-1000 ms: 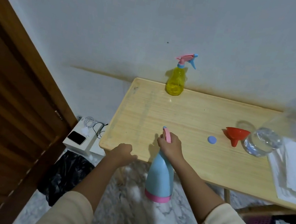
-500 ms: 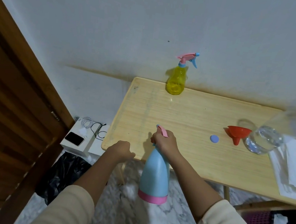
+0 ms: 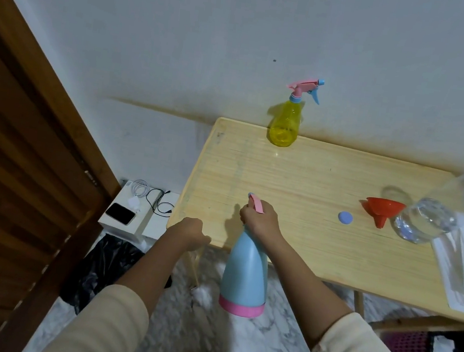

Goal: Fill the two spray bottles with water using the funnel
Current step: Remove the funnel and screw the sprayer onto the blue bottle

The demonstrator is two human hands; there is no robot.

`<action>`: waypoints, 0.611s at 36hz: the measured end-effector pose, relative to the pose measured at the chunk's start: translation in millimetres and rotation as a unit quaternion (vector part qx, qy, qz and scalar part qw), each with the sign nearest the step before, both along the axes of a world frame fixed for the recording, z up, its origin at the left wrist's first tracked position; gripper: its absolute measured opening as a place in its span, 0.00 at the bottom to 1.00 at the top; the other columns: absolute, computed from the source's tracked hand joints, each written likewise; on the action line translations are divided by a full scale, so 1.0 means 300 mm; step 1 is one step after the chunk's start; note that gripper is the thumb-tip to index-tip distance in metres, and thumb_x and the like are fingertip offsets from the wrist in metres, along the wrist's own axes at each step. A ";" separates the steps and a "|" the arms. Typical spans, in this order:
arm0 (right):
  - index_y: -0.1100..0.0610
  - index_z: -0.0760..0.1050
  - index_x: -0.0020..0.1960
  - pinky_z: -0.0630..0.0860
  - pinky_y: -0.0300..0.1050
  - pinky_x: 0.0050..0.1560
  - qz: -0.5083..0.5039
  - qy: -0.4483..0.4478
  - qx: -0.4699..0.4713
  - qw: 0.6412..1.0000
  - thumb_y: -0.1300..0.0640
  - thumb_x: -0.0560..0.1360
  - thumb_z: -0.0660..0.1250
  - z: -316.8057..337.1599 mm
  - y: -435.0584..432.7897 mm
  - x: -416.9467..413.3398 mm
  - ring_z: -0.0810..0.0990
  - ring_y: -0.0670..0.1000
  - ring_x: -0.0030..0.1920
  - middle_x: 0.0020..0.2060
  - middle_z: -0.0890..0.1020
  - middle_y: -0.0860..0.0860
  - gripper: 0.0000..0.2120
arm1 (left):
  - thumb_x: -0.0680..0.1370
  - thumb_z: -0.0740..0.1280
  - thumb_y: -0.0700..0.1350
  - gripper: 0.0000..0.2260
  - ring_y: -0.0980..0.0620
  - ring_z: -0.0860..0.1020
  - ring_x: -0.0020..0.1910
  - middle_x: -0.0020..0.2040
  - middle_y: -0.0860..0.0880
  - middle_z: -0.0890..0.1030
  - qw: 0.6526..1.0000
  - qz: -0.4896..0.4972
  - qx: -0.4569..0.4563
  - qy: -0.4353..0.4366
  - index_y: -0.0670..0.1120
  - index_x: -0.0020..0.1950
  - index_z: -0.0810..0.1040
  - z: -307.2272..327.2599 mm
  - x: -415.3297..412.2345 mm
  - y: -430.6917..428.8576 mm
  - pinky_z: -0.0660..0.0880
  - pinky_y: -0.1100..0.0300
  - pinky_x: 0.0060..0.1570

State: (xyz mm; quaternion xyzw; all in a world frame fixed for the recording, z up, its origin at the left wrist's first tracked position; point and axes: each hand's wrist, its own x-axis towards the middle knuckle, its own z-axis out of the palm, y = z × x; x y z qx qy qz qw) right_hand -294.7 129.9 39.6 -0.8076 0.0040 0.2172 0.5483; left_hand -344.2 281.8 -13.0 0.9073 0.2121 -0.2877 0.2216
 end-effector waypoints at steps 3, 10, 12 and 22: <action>0.48 0.60 0.31 0.59 0.42 0.31 0.017 -0.007 -0.003 1.000 0.66 0.71 0.57 0.000 0.006 -0.001 0.60 0.49 0.29 0.29 0.66 0.48 0.16 | 0.78 0.62 0.51 0.20 0.43 0.75 0.52 0.55 0.41 0.74 1.000 -0.005 -0.002 -0.001 0.36 0.60 0.71 0.003 0.005 0.009 0.65 0.58 0.43; 0.56 0.72 0.64 0.60 0.42 0.30 0.018 -0.013 -0.024 0.999 0.65 0.71 0.56 -0.019 0.011 0.003 0.66 0.52 0.35 0.33 0.70 0.54 0.22 | 0.78 0.62 0.49 0.12 0.48 0.69 0.43 0.49 0.45 0.69 1.000 -0.017 -0.014 -0.008 0.40 0.51 0.71 0.020 0.026 0.023 0.65 0.59 0.41; 0.60 0.75 0.51 0.60 0.42 0.31 0.009 -0.025 -0.010 1.000 0.66 0.71 0.56 -0.009 0.001 0.009 0.64 0.52 0.35 0.34 0.71 0.54 0.12 | 0.79 0.62 0.49 0.13 0.48 0.69 0.44 0.50 0.45 0.70 0.999 -0.025 -0.019 -0.013 0.39 0.51 0.71 0.035 0.041 0.019 0.65 0.59 0.42; 0.65 0.70 0.44 0.67 0.38 0.37 -0.126 -0.223 0.015 0.967 0.59 0.67 0.61 0.098 -0.125 0.228 0.72 0.53 0.38 0.38 0.75 0.55 0.10 | 0.77 0.67 0.46 0.10 0.53 0.74 0.43 0.41 0.53 0.75 0.954 -0.046 -0.252 -0.156 0.45 0.56 0.77 0.191 0.223 -0.129 0.69 0.64 0.44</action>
